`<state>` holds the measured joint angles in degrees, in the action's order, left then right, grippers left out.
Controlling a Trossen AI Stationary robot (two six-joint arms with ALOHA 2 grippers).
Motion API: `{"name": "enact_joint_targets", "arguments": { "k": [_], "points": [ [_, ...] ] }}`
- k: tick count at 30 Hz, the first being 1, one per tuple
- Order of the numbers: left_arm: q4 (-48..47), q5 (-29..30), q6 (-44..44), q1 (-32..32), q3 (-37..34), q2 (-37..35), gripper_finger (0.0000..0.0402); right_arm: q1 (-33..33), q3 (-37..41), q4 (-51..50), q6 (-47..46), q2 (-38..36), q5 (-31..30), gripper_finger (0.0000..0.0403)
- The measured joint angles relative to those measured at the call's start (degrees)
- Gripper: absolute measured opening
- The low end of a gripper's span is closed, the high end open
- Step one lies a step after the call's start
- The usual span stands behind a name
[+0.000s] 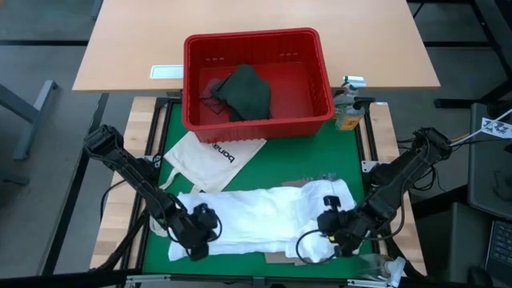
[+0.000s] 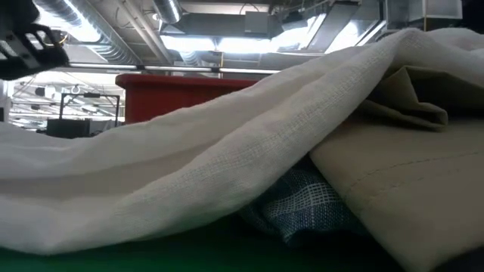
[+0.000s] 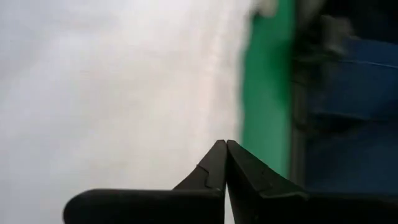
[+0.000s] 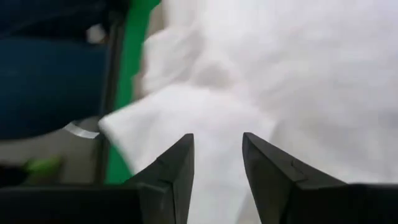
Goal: Fold Laundry from Bin
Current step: Fold the white polo shirt
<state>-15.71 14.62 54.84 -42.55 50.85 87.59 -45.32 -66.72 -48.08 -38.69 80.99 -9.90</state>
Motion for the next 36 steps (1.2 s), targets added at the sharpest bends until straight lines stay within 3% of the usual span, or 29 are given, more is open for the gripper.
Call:
{"name": "enact_joint_targets", "arguments": {
  "k": [3,10,19,25,32,36],
  "points": [
    [-5.33,2.54,2.79,-0.68,0.00,0.11,0.0001,0.00,0.00,0.01,0.08,0.00,-3.86,0.0137],
    [-13.66,1.63,11.02,-3.26,0.00,0.17,0.0001,0.00,0.00,0.44,-0.04,1.54,-4.25,0.0137],
    [-13.63,-14.74,14.68,-8.88,0.00,0.17,0.0001,0.00,0.02,-0.14,0.00,5.18,2.60,0.0137],
    [-12.64,-25.32,20.21,-11.83,0.00,0.17,0.0001,-0.04,0.02,-5.32,-0.12,4.77,2.35,0.0137],
    [0.77,-20.55,18.55,-11.57,0.00,0.17,0.0001,0.69,0.02,-12.23,-3.40,4.70,-6.29,0.0137],
    [7.59,-13.86,13.82,-10.59,0.00,0.17,0.0001,2.11,0.04,-11.46,-4.77,4.70,-4.37,0.0137]
  ]
}}
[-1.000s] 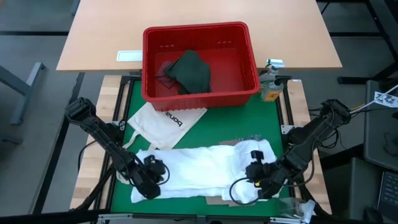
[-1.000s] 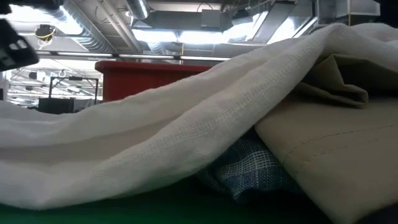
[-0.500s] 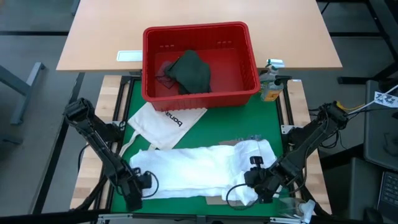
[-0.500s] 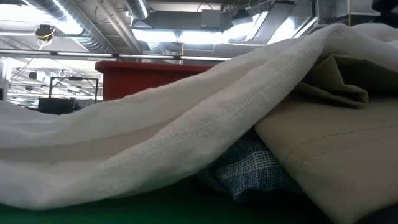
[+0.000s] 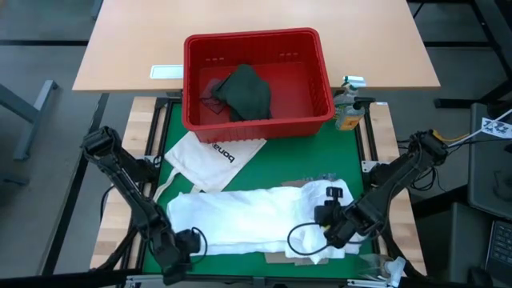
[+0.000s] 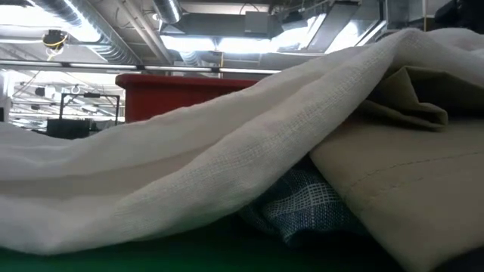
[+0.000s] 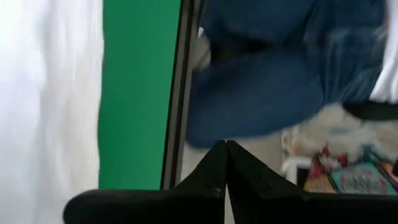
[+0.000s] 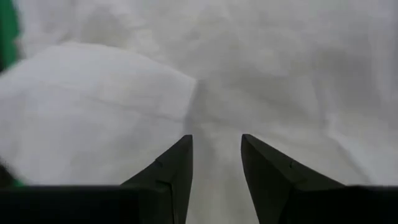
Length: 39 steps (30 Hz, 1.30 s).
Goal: Fold Laundry from Bin
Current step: Fold the white polo shirt
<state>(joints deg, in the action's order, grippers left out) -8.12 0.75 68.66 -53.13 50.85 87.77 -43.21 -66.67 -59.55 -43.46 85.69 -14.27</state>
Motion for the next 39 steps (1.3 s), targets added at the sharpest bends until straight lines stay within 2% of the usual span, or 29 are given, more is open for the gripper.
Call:
{"name": "enact_joint_targets", "arguments": {
  "k": [4,7,13,20,30,39],
  "points": [
    [1.93,6.65,-3.29,1.19,0.00,0.00,0.0001,1.72,0.00,2.72,0.36,0.27,6.51,0.0137],
    [1.77,8.67,-4.71,2.12,0.00,0.00,0.0001,2.90,0.00,2.60,0.39,0.28,8.90,0.0137],
    [1.75,8.79,-6.29,3.36,0.00,0.00,0.0001,6.16,0.00,3.05,-1.48,0.31,9.00,0.0137],
    [1.71,8.79,-6.31,3.35,0.00,0.00,0.0001,9.99,0.00,3.08,-3.01,0.31,14.93,0.0137],
    [1.65,8.81,-6.35,3.35,0.00,0.00,0.0001,10.24,0.00,3.08,-2.80,0.31,21.61,0.0137],
    [1.52,8.83,-6.37,3.35,0.00,0.00,0.0001,10.24,0.00,3.22,-2.58,0.33,23.01,0.0137]
  ]
}}
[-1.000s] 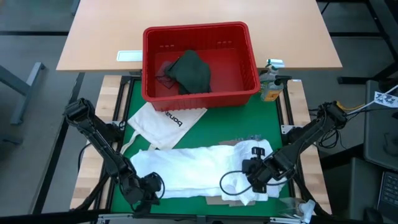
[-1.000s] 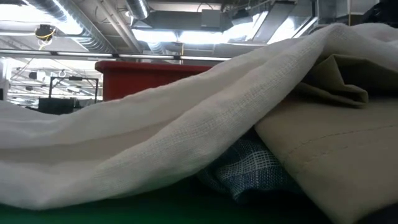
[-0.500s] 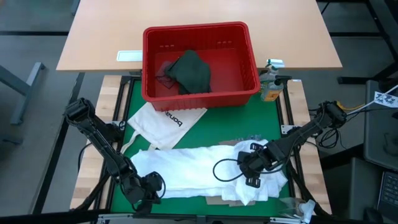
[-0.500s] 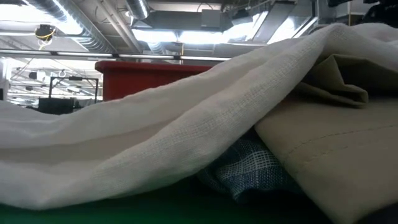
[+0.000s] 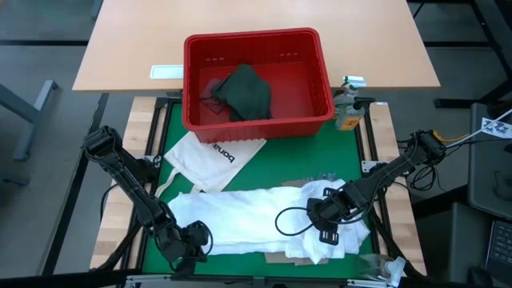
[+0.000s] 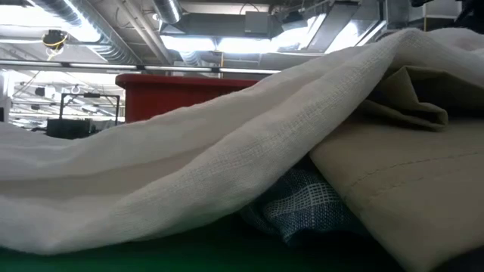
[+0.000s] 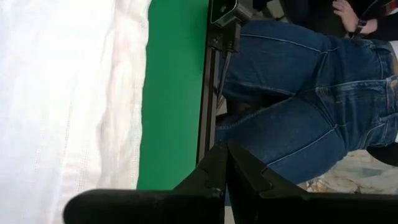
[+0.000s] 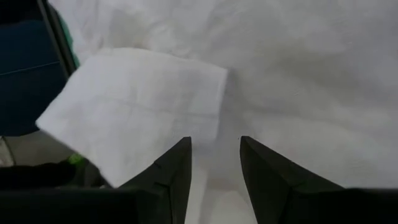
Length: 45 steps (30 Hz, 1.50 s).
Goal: Fold Laundry from Bin
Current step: Fold the white polo shirt
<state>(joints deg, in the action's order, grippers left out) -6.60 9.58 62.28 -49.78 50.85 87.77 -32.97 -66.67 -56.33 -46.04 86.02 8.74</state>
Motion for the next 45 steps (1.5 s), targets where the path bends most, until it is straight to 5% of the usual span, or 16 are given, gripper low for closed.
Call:
{"name": "enact_joint_targets", "arguments": {
  "k": [21,32,40,45],
  "points": [
    [-0.25,1.97,0.02,0.00,0.00,0.02,0.0001,0.00,0.02,1.30,2.51,5.07,4.38,0.0136],
    [-0.23,7.69,0.00,0.00,0.00,0.02,0.0001,-0.02,0.02,1.35,3.11,5.05,4.58,0.0011],
    [-0.21,8.37,0.00,0.00,0.00,0.02,0.0001,-0.07,0.02,1.35,4.57,5.05,5.91,0.0004],
    [-0.20,13.72,0.01,0.00,0.00,0.02,0.0001,-0.07,-0.41,0.74,4.85,4.86,6.00,0.0002]
  ]
}}
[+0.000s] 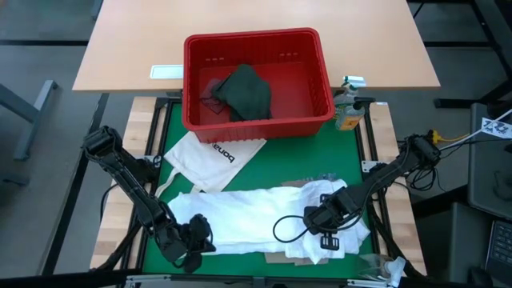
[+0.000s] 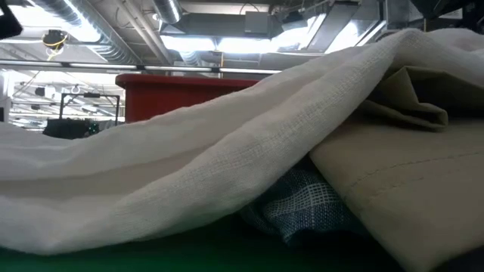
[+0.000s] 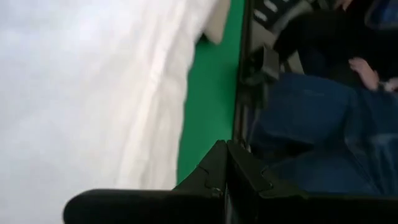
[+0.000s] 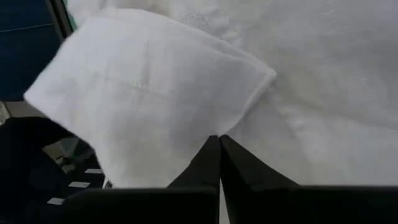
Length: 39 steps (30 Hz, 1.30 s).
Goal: Fold Laundry from Bin
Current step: Fold the white polo shirt
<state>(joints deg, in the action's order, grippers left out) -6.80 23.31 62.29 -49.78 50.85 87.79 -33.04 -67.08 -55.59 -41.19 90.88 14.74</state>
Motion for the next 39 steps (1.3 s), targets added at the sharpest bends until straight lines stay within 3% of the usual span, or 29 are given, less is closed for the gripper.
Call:
{"name": "enact_joint_targets", "arguments": {
  "k": [5,16,23,34,39],
  "points": [
    [0.01,4.90,-0.01,0.52,0.00,0.00,0.0001,-0.46,-3.43,-2.32,2.66,-0.05,-0.92,0.0002],
    [-0.01,5.03,-0.01,3.91,0.00,0.00,0.0001,-0.81,-9.47,-6.48,4.36,-0.12,-5.18,0.0001],
    [0.01,8.49,-0.05,6.65,0.00,0.00,0.0001,-0.83,-14.76,-18.28,5.07,-0.10,-13.82,0.0000],
    [0.92,10.32,-8.93,11.28,0.00,0.00,0.0026,-0.73,-15.30,-34.69,-10.00,-0.07,-20.79,0.0000],
    [3.60,10.29,-11.68,13.34,0.00,0.06,0.0050,-0.72,-14.76,-33.88,-13.89,-0.73,-22.71,0.0000]
  ]
}}
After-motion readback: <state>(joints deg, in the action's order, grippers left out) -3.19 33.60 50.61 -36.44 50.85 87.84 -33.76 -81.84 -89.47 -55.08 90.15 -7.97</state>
